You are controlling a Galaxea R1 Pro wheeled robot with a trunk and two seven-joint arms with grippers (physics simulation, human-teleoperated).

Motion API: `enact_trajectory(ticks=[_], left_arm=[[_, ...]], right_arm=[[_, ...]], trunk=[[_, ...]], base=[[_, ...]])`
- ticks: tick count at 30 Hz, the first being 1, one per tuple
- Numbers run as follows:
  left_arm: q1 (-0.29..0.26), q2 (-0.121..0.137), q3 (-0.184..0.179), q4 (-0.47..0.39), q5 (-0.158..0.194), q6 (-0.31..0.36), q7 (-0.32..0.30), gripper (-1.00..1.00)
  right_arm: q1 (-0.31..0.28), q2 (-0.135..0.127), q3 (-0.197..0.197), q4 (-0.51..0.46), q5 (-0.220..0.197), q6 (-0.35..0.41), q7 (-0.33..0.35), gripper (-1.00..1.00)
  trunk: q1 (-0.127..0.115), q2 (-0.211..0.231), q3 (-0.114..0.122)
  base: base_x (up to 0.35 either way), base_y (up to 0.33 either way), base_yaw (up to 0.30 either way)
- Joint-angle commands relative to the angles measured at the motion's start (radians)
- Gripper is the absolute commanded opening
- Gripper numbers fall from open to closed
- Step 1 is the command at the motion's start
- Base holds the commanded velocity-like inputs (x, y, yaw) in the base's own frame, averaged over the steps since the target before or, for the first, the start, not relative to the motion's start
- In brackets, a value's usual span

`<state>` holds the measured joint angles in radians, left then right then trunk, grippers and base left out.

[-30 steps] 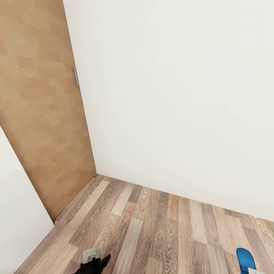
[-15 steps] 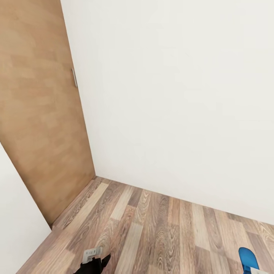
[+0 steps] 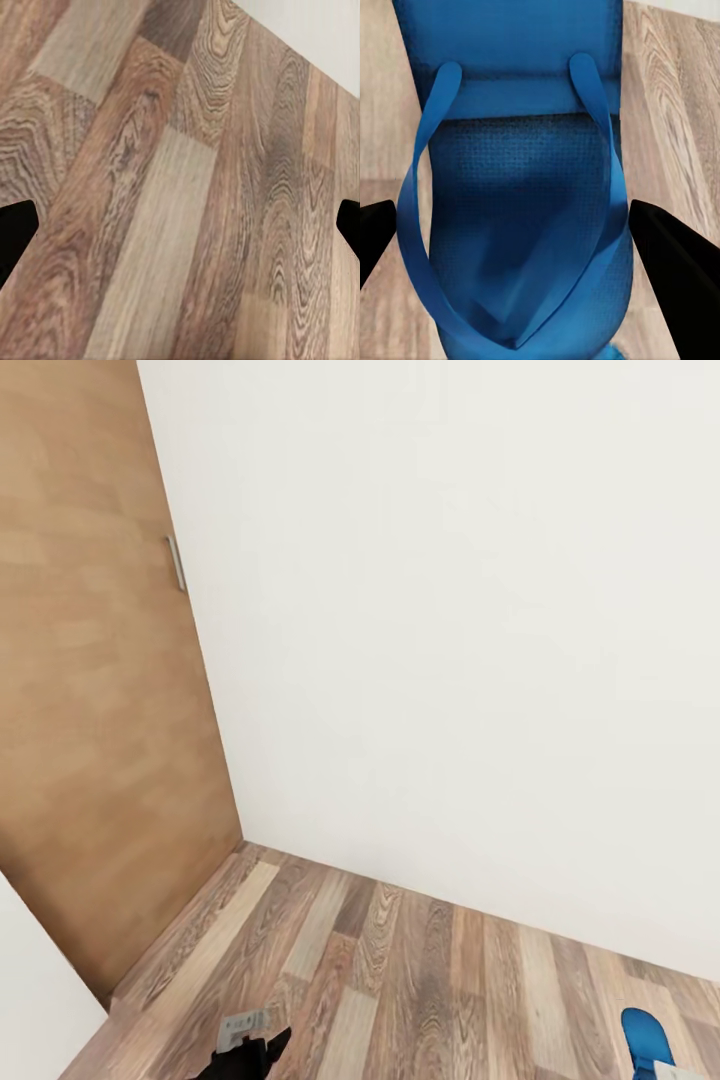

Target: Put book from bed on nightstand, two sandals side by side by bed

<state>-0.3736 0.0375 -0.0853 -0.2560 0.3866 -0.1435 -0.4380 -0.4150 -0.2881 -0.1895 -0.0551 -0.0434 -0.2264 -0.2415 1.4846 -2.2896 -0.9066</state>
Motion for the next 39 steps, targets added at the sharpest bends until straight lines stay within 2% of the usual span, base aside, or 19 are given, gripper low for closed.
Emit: enact_trajectory(ticks=[1,2,3,4,7,9,11,16,22,39], left_arm=[[-0.001,0.001,-0.008,0.001,0.008,-0.005,-0.001,1.0],[-0.001,0.001,-0.008,0.001,0.008,-0.005,-0.001,1.0],[-0.001,0.001,-0.008,0.001,0.008,-0.005,-0.001,1.0],[-0.001,0.001,-0.008,0.001,0.008,-0.005,-0.001,1.0],[-0.001,0.001,-0.008,0.001,0.008,-0.005,-0.001,1.0],[-0.001,0.001,-0.008,0.001,0.008,-0.005,-0.001,1.0],[-0.001,0.001,-0.008,0.001,0.008,-0.005,-0.001,1.0],[-0.001,0.001,-0.008,0.001,0.008,-0.005,-0.001,1.0],[-0.001,0.001,-0.008,0.001,0.008,-0.005,-0.001,1.0],[-0.001,0.001,-0.008,0.001,0.008,-0.005,-0.002,1.0]], right_arm=[[-0.001,0.0,-0.003,0.001,-0.005,-0.005,0.012,-1.0],[-0.001,0.0,-0.003,0.001,-0.005,-0.005,0.046,-1.0],[-0.001,0.002,-0.003,0.002,-0.004,-0.005,0.125,-1.0],[-0.001,0.002,-0.003,0.003,-0.004,-0.005,0.156,-1.0],[-0.001,0.005,-0.005,0.007,-0.007,-0.005,0.329,-1.0],[-0.001,0.005,-0.005,0.009,-0.012,-0.005,0.386,-1.0],[-0.001,0.005,-0.005,0.01,-0.014,-0.005,0.413,-1.0],[-0.001,0.004,-0.005,0.01,-0.015,-0.005,0.424,-1.0],[-0.001,0.004,-0.007,0.01,-0.016,-0.006,0.425,-1.0],[-0.001,0.004,-0.011,0.011,-0.018,-0.005,0.424,-1.0]], trunk=[[0.0,0.0,-0.001],[0.0,0.0,-0.001],[0.0,0.0,-0.001],[0.0,0.0,-0.001],[0.0,0.0,-0.001],[0.0,0.0,-0.001],[0.0,0.0,-0.001],[0.0,0.0,-0.001],[0.0,0.0,0.0],[0.0,0.0,0.006]], base=[[0.332,0.0,0.0],[0.332,0.0,0.0],[0.331,0.0,0.0],[0.331,0.0,0.0],[0.331,0.0,0.0],[0.332,0.0,0.0],[0.332,0.0,0.0],[0.332,0.0,-0.048],[0.27,0.0,-0.25],[0.016,0.0,-0.299]])
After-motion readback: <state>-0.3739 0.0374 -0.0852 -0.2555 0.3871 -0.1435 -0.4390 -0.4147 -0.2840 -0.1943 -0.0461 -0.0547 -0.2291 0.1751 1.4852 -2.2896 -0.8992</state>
